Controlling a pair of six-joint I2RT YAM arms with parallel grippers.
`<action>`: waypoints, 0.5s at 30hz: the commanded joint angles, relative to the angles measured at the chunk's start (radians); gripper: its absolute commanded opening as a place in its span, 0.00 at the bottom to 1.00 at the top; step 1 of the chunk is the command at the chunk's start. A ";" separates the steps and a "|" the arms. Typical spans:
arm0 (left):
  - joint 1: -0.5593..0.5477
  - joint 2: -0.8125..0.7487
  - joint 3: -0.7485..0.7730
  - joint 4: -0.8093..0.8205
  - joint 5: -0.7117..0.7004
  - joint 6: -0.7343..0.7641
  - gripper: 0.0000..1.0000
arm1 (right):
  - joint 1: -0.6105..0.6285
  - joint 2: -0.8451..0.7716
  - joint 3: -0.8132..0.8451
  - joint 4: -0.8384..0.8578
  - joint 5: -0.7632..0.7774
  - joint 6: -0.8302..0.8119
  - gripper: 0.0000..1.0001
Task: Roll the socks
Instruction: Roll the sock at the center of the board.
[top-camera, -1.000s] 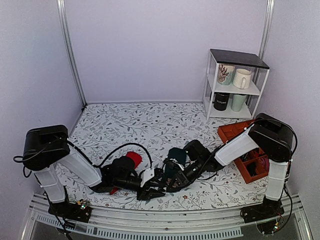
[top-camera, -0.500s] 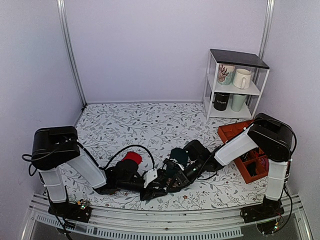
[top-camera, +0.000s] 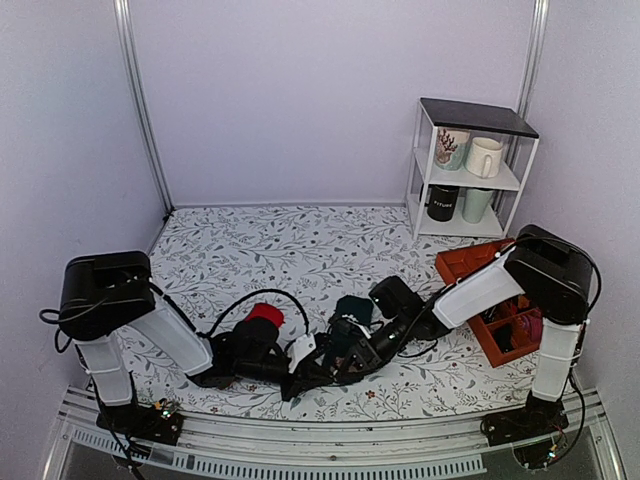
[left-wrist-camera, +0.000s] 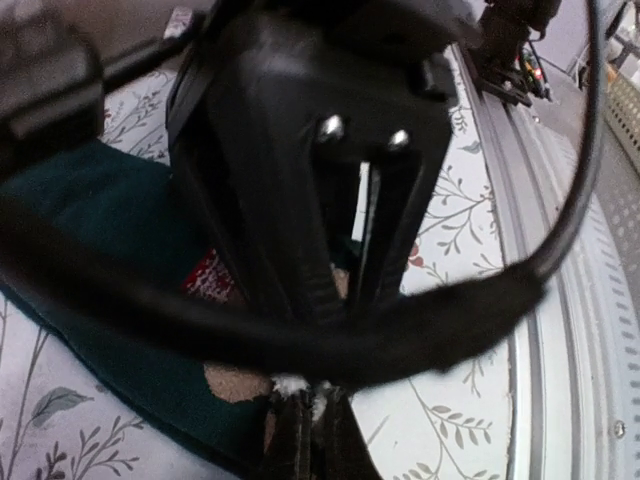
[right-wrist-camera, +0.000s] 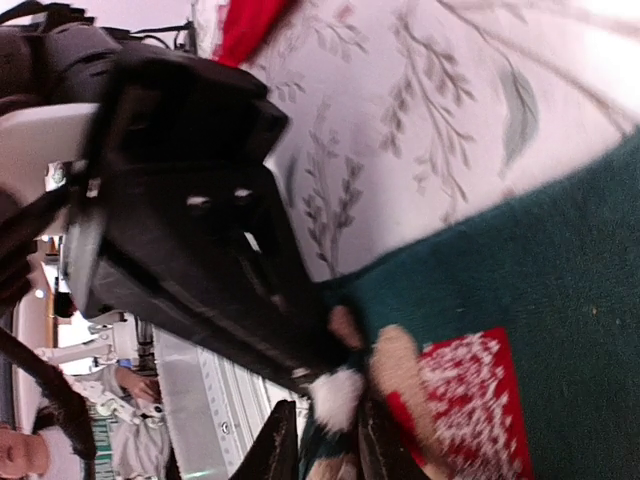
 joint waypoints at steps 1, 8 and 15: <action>-0.012 -0.030 0.005 -0.319 -0.078 -0.177 0.00 | -0.006 -0.182 -0.026 0.000 0.085 -0.093 0.25; -0.014 -0.040 0.074 -0.524 -0.100 -0.250 0.00 | 0.020 -0.396 -0.203 0.142 0.237 -0.217 0.49; -0.014 -0.027 0.104 -0.523 -0.082 -0.257 0.00 | 0.227 -0.378 -0.268 0.161 0.594 -0.416 0.58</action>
